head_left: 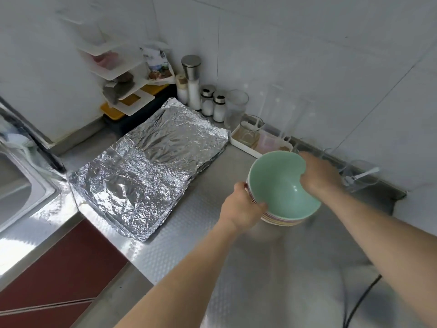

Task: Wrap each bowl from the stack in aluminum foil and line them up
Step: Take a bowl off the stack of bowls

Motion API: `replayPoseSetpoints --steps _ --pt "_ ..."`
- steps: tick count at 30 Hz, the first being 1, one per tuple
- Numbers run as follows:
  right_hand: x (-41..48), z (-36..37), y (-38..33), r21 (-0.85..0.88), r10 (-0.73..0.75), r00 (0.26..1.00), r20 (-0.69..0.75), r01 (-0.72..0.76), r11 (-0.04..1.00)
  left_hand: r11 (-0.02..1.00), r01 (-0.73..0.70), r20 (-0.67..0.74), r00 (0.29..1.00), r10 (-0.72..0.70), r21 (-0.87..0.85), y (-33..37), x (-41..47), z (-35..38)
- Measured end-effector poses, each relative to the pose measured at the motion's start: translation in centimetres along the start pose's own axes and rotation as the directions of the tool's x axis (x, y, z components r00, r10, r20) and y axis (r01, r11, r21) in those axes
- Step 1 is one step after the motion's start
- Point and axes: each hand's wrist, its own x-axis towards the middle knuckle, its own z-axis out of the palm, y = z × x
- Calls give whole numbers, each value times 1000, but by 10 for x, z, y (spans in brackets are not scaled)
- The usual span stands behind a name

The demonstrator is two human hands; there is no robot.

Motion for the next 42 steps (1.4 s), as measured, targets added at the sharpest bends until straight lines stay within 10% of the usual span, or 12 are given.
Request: replayPoseSetpoints --steps 13,20,29,42 --pt "18 -21 1 -26 -495 858 -136 497 868 975 81 -17 997 -79 208 23 -17 32" --pt "23 -85 -27 -94 -507 862 8 505 858 990 -25 -121 993 9 -138 37 -26 -8" --pt "12 -79 -111 320 -482 876 31 448 835 897 19 -354 915 -193 -441 0 -33 -82" --pt "-32 50 -147 216 -427 847 317 374 902 787 329 -83 898 -431 -523 -86 -46 -56"
